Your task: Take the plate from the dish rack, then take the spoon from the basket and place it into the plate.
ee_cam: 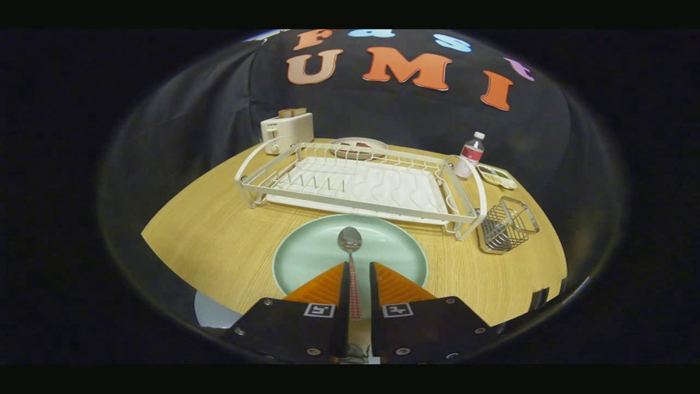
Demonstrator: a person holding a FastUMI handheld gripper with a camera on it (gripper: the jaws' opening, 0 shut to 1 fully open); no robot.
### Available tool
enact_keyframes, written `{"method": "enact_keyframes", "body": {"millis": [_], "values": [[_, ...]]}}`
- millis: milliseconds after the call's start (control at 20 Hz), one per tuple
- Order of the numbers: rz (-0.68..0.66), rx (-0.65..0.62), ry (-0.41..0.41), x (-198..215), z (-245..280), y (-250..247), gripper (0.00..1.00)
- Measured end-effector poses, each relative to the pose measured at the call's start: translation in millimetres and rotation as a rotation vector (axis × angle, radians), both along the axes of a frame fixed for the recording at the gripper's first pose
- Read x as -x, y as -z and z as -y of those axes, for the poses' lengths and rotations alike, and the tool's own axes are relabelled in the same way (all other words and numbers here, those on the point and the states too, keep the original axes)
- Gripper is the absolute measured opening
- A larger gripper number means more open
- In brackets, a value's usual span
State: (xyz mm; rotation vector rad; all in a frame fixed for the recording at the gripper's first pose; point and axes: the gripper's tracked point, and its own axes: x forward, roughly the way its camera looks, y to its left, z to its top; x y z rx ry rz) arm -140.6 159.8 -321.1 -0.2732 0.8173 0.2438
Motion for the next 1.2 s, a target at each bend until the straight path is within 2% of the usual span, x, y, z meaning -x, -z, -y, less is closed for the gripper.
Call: {"method": "enact_keyframes", "body": {"millis": [250, 300, 350, 400, 450, 550, 600, 700, 1200], "values": [[0.032, -0.052, 0.04, -16, 13, -21, 0.26], [0.043, -0.056, 0.049, -19, 17, -25, 0.36], [0.052, -0.057, 0.06, -24, 23, -30, 0.4], [0.059, -0.058, 0.071, -28, 28, -35, 0.53], [0.069, -0.06, 0.083, -32, 34, -42, 0.58], [0.102, -0.055, 0.113, -43, 50, -56, 0.75], [0.121, -0.052, 0.128, -50, 58, -64, 0.89], [0.15, -0.055, 0.154, -62, 71, -81, 0.99], [0.355, -0.111, 0.244, -106, 113, -184, 0.99]]}}
